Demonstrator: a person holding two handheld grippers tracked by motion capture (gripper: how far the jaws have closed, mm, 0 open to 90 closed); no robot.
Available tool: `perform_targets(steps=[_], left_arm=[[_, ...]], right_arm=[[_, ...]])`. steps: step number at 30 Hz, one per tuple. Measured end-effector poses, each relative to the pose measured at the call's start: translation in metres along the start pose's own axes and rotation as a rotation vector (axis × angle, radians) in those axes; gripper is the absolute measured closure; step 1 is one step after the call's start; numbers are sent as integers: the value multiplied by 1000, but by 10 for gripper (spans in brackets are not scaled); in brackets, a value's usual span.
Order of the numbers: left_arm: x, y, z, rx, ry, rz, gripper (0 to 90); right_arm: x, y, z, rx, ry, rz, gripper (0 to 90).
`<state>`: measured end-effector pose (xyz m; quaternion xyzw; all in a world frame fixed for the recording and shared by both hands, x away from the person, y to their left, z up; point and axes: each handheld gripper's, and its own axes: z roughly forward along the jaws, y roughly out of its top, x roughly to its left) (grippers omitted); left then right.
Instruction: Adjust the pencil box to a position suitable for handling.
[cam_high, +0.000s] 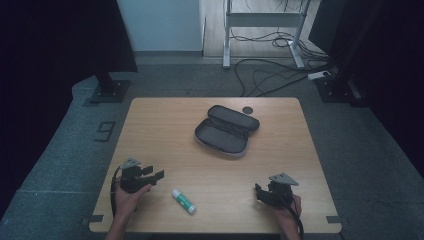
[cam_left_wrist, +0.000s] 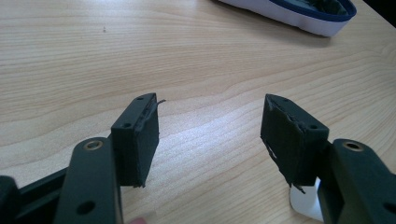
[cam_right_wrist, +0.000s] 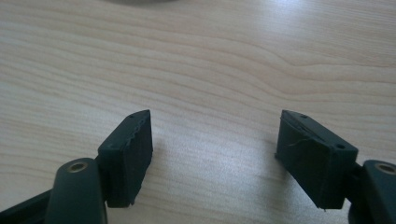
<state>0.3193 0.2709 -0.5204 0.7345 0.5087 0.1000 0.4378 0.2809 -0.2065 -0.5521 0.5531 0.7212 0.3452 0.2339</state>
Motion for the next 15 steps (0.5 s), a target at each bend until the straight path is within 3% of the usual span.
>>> perform_targets(steps=[5,15], left_arm=[[-3,4,1,2,-6,16,375],[-6,9,2,-2,-6,23,375]], right_arm=[[-7,10,-6,-44,4,29,278],[-5,20,-2,-53,21,24,287]])
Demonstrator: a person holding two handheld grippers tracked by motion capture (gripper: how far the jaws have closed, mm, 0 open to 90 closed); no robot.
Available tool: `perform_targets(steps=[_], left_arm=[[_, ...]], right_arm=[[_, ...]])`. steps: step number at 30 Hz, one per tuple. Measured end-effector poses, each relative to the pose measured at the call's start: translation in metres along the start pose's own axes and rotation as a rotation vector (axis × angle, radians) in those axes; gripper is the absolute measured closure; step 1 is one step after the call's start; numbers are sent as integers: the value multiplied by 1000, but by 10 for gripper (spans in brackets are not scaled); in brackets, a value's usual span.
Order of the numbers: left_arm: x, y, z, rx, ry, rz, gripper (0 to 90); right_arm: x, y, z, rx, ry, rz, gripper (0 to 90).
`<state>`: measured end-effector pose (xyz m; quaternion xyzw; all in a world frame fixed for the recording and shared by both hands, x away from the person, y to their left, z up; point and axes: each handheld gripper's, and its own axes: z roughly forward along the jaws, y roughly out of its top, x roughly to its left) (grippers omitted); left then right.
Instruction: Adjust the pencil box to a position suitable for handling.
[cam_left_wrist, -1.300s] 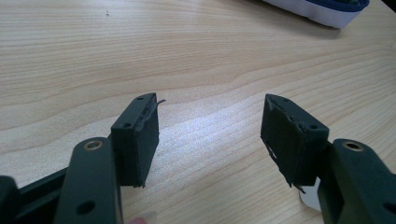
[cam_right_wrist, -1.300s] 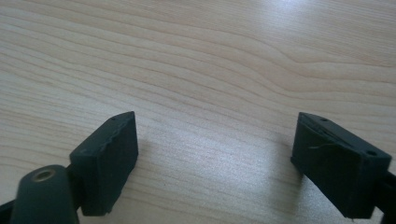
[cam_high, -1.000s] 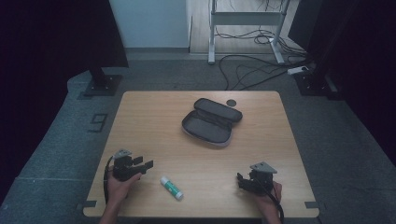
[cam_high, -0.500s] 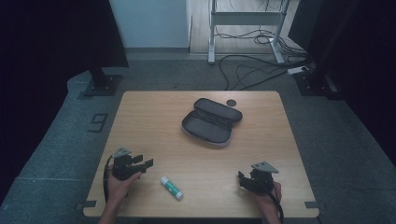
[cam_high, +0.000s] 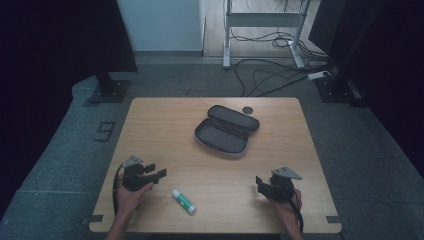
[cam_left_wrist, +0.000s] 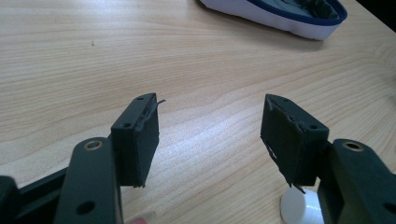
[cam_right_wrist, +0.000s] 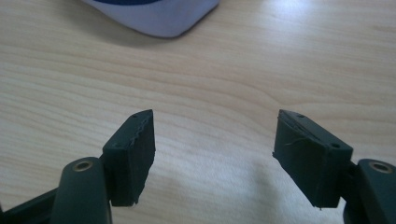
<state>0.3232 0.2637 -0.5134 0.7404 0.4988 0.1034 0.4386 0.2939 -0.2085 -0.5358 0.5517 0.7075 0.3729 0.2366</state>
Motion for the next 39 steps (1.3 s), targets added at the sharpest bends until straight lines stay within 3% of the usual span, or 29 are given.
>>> perform_targets(steps=[14,20,28,32,39], left_arm=[[-10,13,5,-4,-17,25,375],[-15,25,13,-5,-34,29,375],[-21,43,20,13,-18,62,377],[-29,50,22,8,-37,81,373],[-30,60,32,15,-16,92,376]], right_arm=[[0,28,8,-48,15,39,316],[6,47,16,-58,21,25,331],[16,75,41,-47,21,0,364],[19,83,51,-47,30,5,387],[24,95,74,-43,30,18,419]])
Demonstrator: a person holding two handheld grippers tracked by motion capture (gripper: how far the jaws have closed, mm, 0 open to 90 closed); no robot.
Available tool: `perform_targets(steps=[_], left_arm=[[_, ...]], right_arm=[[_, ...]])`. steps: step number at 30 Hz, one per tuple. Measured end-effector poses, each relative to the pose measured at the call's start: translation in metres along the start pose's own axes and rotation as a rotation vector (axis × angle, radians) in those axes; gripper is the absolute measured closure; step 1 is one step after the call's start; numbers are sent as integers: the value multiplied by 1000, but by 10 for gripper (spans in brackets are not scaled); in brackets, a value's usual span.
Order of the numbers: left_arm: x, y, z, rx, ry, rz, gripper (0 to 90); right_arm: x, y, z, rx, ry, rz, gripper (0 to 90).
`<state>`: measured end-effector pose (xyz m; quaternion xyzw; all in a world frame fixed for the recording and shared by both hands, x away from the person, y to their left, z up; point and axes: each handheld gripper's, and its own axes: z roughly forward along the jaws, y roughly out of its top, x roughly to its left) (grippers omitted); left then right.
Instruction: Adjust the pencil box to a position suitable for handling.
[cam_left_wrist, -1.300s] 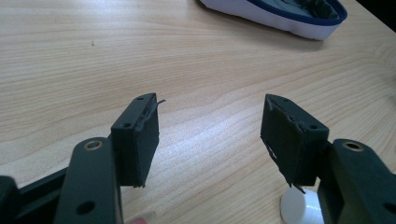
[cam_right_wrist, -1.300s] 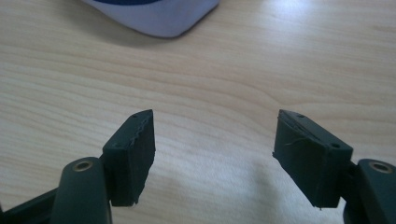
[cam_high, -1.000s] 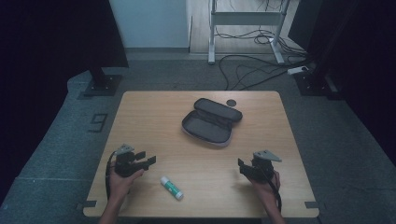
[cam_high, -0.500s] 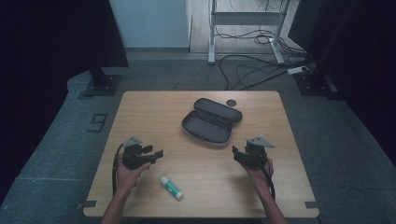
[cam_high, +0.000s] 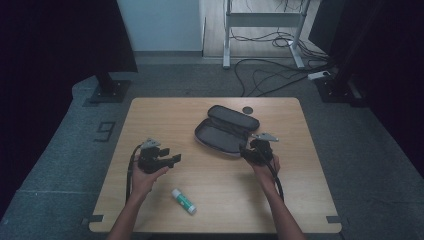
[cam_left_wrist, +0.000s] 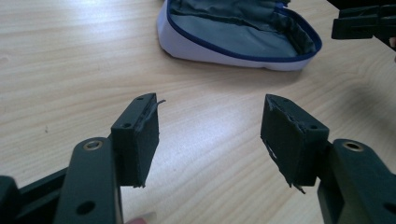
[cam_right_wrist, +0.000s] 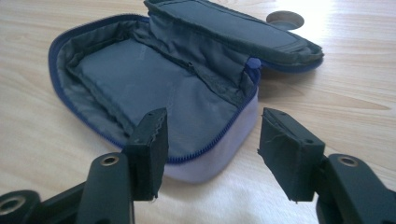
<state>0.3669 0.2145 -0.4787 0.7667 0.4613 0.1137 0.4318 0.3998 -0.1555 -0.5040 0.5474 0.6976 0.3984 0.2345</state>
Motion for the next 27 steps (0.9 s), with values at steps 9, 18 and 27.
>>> perform_targets(steps=[9,18,27], left_arm=[[5,7,18,27,35,3,381],[11,9,34,57,41,-13,382],[17,10,44,64,48,-46,383]], right_arm=[[-6,3,32,51,-57,30,439],[-13,3,54,100,-67,80,545],[-13,-2,61,128,-93,87,609]])
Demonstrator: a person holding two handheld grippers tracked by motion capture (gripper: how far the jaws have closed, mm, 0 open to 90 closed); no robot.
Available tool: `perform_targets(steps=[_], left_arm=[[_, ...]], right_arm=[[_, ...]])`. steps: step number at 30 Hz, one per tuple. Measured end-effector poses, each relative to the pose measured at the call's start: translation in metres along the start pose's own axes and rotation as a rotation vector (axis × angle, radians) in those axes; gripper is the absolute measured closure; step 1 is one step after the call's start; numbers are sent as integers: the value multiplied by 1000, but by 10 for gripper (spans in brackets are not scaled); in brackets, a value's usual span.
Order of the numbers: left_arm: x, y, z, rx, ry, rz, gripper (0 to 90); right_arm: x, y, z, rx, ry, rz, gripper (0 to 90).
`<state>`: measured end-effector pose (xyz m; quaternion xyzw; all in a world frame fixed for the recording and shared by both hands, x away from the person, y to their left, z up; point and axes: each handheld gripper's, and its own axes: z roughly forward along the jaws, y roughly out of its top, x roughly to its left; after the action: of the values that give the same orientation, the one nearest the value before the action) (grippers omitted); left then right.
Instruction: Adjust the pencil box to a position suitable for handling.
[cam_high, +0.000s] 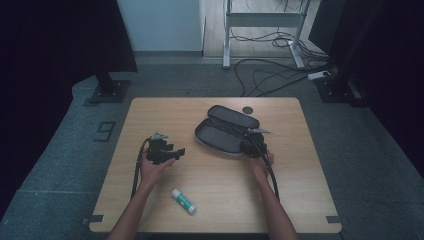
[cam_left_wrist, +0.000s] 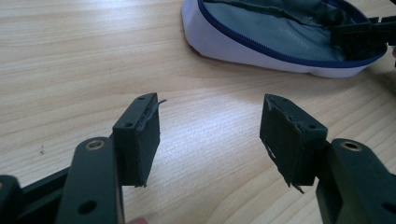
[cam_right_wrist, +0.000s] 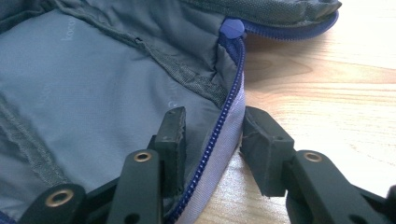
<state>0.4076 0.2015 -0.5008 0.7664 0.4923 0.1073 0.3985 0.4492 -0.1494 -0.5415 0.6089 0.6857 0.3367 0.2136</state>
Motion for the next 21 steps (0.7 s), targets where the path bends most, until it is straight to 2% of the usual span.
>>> perform_targets(steps=[7,12,18,21], left_arm=[[-5,4,4,-3,-34,-15,383],[-5,4,8,8,-27,-17,383],[-4,4,11,8,-16,-25,384],[-4,4,13,10,-23,-33,384]], right_arm=[[0,0,-1,-2,-34,15,716],[-5,1,0,-10,-58,18,823],[-8,1,-1,-14,-64,34,857],[-9,2,-1,-13,-57,50,862]])
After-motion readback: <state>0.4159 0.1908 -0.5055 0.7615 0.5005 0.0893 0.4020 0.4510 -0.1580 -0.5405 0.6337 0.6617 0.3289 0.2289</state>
